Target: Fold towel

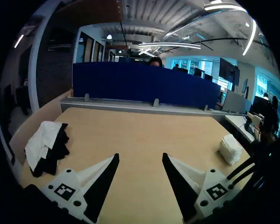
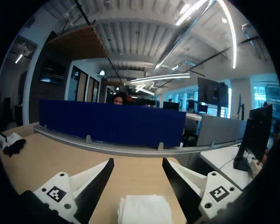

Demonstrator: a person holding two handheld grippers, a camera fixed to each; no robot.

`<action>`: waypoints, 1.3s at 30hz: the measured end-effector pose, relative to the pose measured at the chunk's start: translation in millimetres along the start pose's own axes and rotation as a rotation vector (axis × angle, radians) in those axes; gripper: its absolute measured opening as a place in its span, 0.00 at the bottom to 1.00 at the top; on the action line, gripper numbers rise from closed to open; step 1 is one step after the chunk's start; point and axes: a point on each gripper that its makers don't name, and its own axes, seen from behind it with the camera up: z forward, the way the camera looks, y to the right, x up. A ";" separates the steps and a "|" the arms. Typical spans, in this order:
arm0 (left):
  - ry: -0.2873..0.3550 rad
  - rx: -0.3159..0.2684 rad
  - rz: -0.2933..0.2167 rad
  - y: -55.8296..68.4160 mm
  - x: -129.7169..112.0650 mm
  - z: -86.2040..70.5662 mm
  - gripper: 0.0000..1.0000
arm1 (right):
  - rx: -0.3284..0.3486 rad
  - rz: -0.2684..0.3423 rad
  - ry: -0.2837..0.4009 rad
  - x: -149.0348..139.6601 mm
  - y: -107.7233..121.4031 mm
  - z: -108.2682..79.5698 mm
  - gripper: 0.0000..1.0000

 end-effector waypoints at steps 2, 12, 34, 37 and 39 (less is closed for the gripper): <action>0.033 0.005 -0.007 -4.8 10.7 2.5 0.85 | 0.002 0.002 0.006 4.3 -6.1 -1.5 1.00; 0.177 0.044 0.019 -28.2 59.1 13.6 0.85 | 0.037 0.008 0.038 27.8 -56.1 -4.2 1.00; 0.342 0.095 0.030 -60.4 100.3 17.3 0.85 | 0.076 0.070 0.059 51.6 -142.9 -8.8 1.00; 0.350 0.093 0.045 -60.5 100.6 17.1 0.85 | 0.079 0.075 0.059 55.2 -147.7 -9.4 1.00; 0.354 0.093 0.055 -60.6 100.3 17.3 0.85 | 0.084 0.074 0.058 57.1 -152.2 -9.7 1.00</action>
